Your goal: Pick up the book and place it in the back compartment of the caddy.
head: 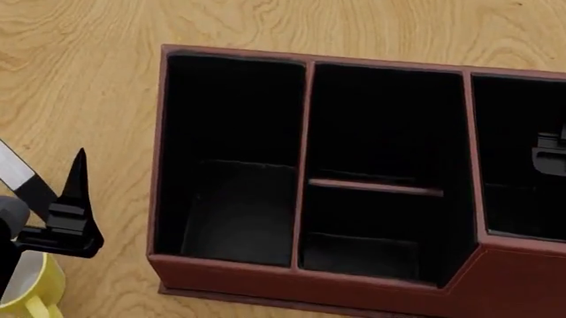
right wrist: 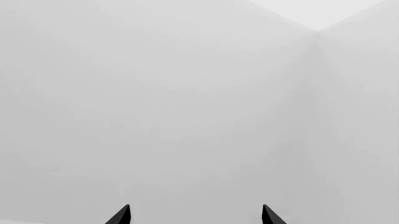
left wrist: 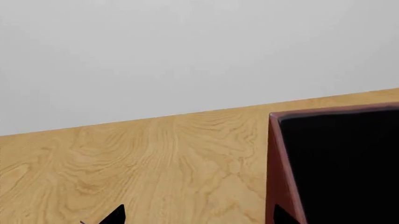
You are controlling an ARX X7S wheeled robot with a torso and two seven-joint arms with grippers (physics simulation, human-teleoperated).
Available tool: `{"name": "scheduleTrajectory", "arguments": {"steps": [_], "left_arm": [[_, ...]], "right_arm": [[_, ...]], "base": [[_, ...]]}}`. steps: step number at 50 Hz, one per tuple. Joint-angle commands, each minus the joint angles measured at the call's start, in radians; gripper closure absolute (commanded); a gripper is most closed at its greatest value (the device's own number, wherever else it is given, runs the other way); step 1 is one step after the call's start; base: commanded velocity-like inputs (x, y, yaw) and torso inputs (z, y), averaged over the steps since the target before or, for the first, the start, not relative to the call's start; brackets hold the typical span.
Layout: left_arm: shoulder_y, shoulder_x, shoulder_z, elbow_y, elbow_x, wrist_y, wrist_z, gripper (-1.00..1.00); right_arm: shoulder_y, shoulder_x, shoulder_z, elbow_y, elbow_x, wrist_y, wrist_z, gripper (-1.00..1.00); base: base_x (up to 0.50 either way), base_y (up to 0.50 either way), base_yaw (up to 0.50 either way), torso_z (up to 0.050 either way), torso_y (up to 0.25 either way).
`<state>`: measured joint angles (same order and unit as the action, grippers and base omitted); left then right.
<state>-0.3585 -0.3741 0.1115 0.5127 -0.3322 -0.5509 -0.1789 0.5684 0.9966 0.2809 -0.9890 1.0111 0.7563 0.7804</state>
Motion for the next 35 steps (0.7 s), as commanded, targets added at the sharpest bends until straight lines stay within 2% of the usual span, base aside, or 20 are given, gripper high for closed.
{"name": "scheduleTrajectory", "arguments": {"steps": [1, 6, 15, 16, 21, 24, 25, 28, 35], "left_arm": [[-0.009, 0.002, -0.009, 0.036, -0.022, -0.048, -0.022, -1.00], [-0.018, 0.003, -0.019, 0.077, -0.041, -0.104, -0.046, -1.00], [-0.071, 0.023, -0.078, 0.171, -0.131, -0.310, -0.136, -1.00], [-0.083, 0.037, -0.106, 0.187, -0.172, -0.371, -0.153, -1.00], [-0.101, 0.071, -0.174, 0.221, -0.239, -0.438, -0.188, -1.00], [-0.120, 0.073, -0.172, 0.235, -0.216, -0.483, -0.248, -1.00], [-0.134, 0.088, -0.190, 0.240, -0.224, -0.544, -0.291, -1.00], [-0.145, 0.085, -0.167, 0.257, -0.178, -0.557, -0.349, -1.00], [-0.156, 0.149, -0.244, 0.251, -0.226, -0.609, -0.386, -1.00]], "right_arm": [[-0.015, 0.008, 0.013, -0.003, 0.004, -0.009, 0.003, -1.00], [-0.034, 0.007, 0.027, -0.004, 0.001, -0.018, 0.000, -1.00], [-0.057, 0.010, 0.045, -0.003, 0.001, -0.029, -0.003, -1.00], [-0.063, 0.009, 0.051, -0.004, 0.001, -0.032, -0.005, -1.00], [-0.081, 0.007, 0.064, -0.003, -0.003, -0.041, -0.010, -1.00], [-0.093, 0.003, 0.068, -0.001, -0.010, -0.048, -0.015, -1.00], [-0.093, 0.004, 0.067, -0.001, -0.010, -0.049, -0.015, -1.00], [-0.093, 0.002, 0.065, 0.000, -0.011, -0.052, -0.015, -1.00], [-0.093, 0.001, 0.054, 0.003, -0.018, -0.059, -0.016, -1.00]], "base": [[0.00, 0.00, 0.00, 0.000, 0.000], [0.00, 0.00, 0.00, 0.000, 0.000], [0.00, 0.00, 0.00, 0.000, 0.000], [0.00, 0.00, 0.00, 0.000, 0.000], [0.00, 0.00, 0.00, 0.000, 0.000], [0.00, 0.00, 0.00, 0.000, 0.000], [0.00, 0.00, 0.00, 0.000, 0.000], [0.00, 0.00, 0.00, 0.000, 0.000], [0.00, 0.00, 0.00, 0.000, 0.000]]}}
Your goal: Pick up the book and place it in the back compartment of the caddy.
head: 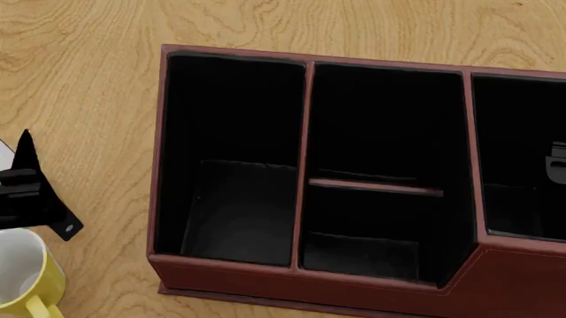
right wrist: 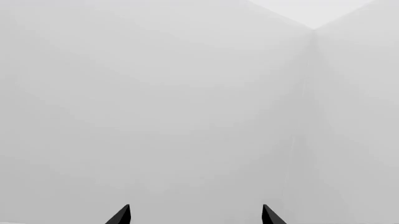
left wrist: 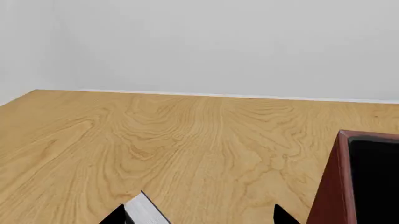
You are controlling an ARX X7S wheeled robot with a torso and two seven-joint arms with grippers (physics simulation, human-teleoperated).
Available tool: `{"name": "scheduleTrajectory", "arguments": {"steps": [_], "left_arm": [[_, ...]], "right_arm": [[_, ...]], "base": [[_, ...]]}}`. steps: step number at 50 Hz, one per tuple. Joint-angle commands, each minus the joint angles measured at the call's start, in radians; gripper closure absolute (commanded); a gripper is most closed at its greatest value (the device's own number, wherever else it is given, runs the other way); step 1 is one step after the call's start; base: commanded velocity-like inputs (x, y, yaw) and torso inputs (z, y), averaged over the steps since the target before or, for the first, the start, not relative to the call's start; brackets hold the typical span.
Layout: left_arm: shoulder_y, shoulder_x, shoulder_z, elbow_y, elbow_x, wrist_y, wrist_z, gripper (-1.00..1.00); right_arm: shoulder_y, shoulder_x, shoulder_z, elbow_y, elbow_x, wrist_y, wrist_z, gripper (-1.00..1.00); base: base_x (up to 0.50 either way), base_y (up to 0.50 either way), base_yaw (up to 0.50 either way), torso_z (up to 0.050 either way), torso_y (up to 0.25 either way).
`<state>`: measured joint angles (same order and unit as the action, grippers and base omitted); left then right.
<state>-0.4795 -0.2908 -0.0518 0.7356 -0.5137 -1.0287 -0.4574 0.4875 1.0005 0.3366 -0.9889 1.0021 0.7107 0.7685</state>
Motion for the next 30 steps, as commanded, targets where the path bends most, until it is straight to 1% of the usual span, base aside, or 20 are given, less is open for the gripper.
{"name": "scheduleTrajectory", "arguments": {"steps": [1, 4, 6, 8, 9, 13, 15, 20, 24, 29, 30], "left_arm": [[-0.035, 0.063, -0.078, 0.028, -0.043, -0.131, -0.108, -1.00], [-0.047, 0.099, -0.138, 0.017, -0.083, -0.167, -0.118, -1.00], [-0.047, 0.097, -0.135, 0.016, -0.079, -0.164, -0.122, -1.00], [-0.057, 0.113, -0.160, 0.015, -0.097, -0.192, -0.137, -1.00], [-0.056, 0.108, -0.152, 0.021, -0.086, -0.175, -0.139, -1.00], [-0.078, 0.129, -0.185, 0.027, -0.119, -0.246, -0.169, -1.00], [-0.078, 0.137, -0.192, 0.019, -0.119, -0.249, -0.178, -1.00], [-0.105, 0.166, -0.236, -0.004, -0.154, -0.318, -0.203, -1.00], [-0.107, 0.159, -0.215, -0.021, -0.151, -0.317, -0.204, -1.00], [-0.122, 0.169, -0.230, -0.064, -0.162, -0.338, -0.211, -1.00], [-0.119, 0.164, -0.222, -0.071, -0.156, -0.323, -0.207, -1.00]], "right_arm": [[-0.014, -0.003, -0.001, 0.003, -0.010, -0.014, -0.004, -1.00], [-0.021, -0.005, -0.004, 0.004, -0.017, -0.018, -0.007, -1.00], [-0.021, -0.006, -0.005, 0.006, -0.019, -0.020, -0.007, -1.00], [-0.019, -0.005, -0.008, 0.007, -0.018, -0.021, -0.006, -1.00], [-0.018, -0.005, -0.009, 0.007, -0.017, -0.022, -0.006, -1.00], [-0.021, -0.006, -0.012, 0.007, -0.020, -0.025, -0.006, -1.00], [-0.023, -0.005, -0.009, 0.007, -0.018, -0.026, -0.006, -1.00], [-0.030, -0.003, -0.002, 0.006, -0.016, -0.031, -0.006, -1.00], [-0.047, -0.008, 0.005, 0.007, -0.026, -0.039, -0.012, -1.00], [-0.061, -0.011, 0.010, 0.007, -0.033, -0.047, -0.017, -1.00], [-0.061, -0.011, 0.011, 0.008, -0.032, -0.049, -0.017, -1.00]], "base": [[0.00, 0.00, 0.00, 0.000, 0.000], [0.00, 0.00, 0.00, 0.000, 0.000], [0.00, 0.00, 0.00, 0.000, 0.000], [0.00, 0.00, 0.00, 0.000, 0.000], [0.00, 0.00, 0.00, 0.000, 0.000], [0.00, 0.00, 0.00, 0.000, 0.000], [0.00, 0.00, 0.00, 0.000, 0.000], [0.00, 0.00, 0.00, 0.000, 0.000], [0.00, 0.00, 0.00, 0.000, 0.000], [0.00, 0.00, 0.00, 0.000, 0.000], [0.00, 0.00, 0.00, 0.000, 0.000]]}}
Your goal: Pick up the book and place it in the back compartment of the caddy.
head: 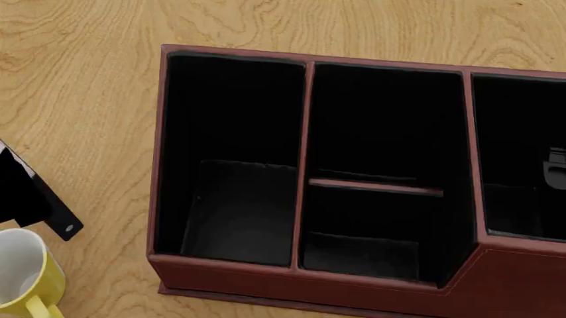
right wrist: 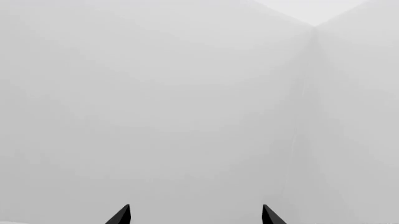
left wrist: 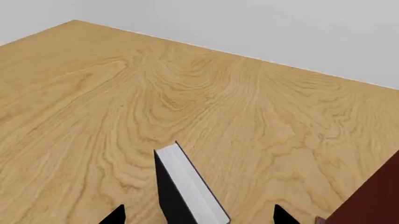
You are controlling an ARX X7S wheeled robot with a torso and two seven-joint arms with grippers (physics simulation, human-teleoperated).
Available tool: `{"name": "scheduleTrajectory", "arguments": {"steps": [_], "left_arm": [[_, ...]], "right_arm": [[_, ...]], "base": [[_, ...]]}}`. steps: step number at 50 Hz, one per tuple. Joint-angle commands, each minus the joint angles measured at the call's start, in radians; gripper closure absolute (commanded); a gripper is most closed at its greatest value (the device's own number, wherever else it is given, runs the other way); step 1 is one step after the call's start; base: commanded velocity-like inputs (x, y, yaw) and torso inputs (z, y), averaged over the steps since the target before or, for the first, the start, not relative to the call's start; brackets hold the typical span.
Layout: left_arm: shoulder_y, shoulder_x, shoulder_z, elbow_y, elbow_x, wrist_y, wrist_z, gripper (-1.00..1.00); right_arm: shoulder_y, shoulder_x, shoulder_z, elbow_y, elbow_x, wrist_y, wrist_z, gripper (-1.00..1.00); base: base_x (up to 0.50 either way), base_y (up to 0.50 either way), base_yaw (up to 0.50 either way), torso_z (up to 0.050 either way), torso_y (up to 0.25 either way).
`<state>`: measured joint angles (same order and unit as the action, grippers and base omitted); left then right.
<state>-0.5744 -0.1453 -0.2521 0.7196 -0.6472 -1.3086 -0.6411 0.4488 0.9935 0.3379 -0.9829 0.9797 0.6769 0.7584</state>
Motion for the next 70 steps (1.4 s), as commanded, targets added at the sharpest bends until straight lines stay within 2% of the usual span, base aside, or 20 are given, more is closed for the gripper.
{"name": "scheduleTrajectory", "arguments": {"steps": [1, 19, 36, 70], "left_arm": [[-0.024, 0.018, -0.020, -0.060, -0.021, -0.036, -0.023, -1.00], [-0.006, -0.018, 0.068, -0.137, 0.005, 0.038, 0.011, -1.00], [-0.043, -0.037, 0.146, -0.323, 0.085, 0.179, 0.041, -1.00], [-0.056, -0.049, 0.209, -0.492, 0.131, 0.302, 0.075, -1.00]], "right_arm": [[-0.023, -0.004, 0.009, 0.002, -0.011, -0.015, -0.007, -1.00], [-0.033, 0.000, 0.009, 0.002, -0.010, -0.027, -0.004, -1.00], [-0.023, 0.011, -0.004, 0.013, -0.009, -0.030, -0.001, -1.00], [-0.012, 0.021, -0.035, 0.016, -0.015, -0.037, 0.009, -1.00]], "base": [[0.00, 0.00, 0.00, 0.000, 0.000], [0.00, 0.00, 0.00, 0.000, 0.000], [0.00, 0.00, 0.00, 0.000, 0.000], [0.00, 0.00, 0.00, 0.000, 0.000]]}}
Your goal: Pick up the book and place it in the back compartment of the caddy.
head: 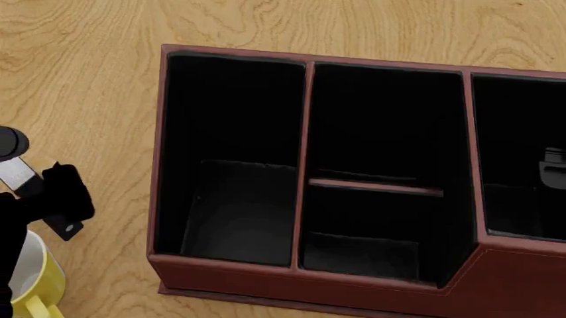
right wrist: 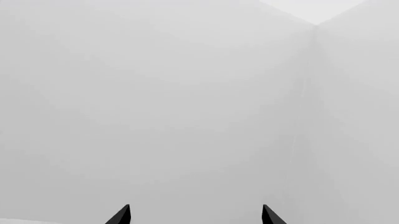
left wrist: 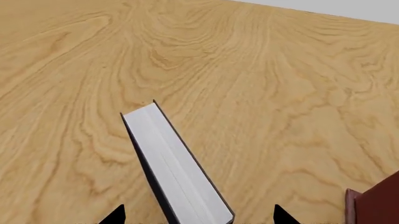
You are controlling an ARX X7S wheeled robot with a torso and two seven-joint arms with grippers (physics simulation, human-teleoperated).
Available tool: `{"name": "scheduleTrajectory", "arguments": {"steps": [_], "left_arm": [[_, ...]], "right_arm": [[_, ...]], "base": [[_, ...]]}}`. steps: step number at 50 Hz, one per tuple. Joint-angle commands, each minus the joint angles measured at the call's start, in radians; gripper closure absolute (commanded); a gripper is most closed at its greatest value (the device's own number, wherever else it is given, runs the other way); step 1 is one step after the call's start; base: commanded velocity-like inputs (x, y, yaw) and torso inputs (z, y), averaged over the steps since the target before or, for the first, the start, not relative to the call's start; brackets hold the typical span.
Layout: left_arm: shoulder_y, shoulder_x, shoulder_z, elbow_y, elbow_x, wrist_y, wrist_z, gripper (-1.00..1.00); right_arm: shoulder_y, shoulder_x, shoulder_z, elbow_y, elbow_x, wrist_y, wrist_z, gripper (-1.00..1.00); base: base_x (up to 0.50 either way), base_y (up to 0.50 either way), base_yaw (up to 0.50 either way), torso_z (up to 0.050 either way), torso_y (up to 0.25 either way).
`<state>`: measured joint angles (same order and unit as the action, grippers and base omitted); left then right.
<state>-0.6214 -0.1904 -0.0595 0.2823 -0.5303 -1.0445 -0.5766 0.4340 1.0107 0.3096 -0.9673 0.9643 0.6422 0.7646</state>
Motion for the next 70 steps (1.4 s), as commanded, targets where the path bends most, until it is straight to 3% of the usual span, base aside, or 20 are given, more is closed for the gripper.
{"name": "scheduleTrajectory", "arguments": {"steps": [1, 44, 60, 61, 70], "left_arm": [[-0.012, -0.001, 0.008, -0.064, 0.009, 0.035, 0.010, -1.00], [-0.053, -0.013, 0.077, -0.284, 0.064, 0.175, 0.055, -1.00], [-0.048, -0.013, 0.086, -0.283, 0.063, 0.194, 0.052, -1.00], [-0.048, -0.012, 0.085, -0.282, 0.063, 0.195, 0.050, 1.00], [-0.043, -0.011, 0.082, -0.272, 0.055, 0.197, 0.045, 1.00]], "right_arm": [[0.002, 0.004, -0.006, 0.000, 0.001, -0.003, 0.003, -1.00], [0.000, 0.018, -0.019, 0.009, -0.002, -0.019, 0.011, -1.00], [-0.018, 0.022, -0.011, 0.010, -0.006, -0.031, 0.009, -1.00], [-0.020, 0.022, -0.010, 0.010, -0.007, -0.032, 0.009, -1.00], [-0.023, 0.028, -0.006, 0.008, 0.000, -0.034, 0.013, -1.00]], "base": [[0.00, 0.00, 0.00, 0.000, 0.000], [0.00, 0.00, 0.00, 0.000, 0.000], [0.00, 0.00, 0.00, 0.000, 0.000], [0.00, 0.00, 0.00, 0.000, 0.000], [0.00, 0.00, 0.00, 0.000, 0.000]]}}
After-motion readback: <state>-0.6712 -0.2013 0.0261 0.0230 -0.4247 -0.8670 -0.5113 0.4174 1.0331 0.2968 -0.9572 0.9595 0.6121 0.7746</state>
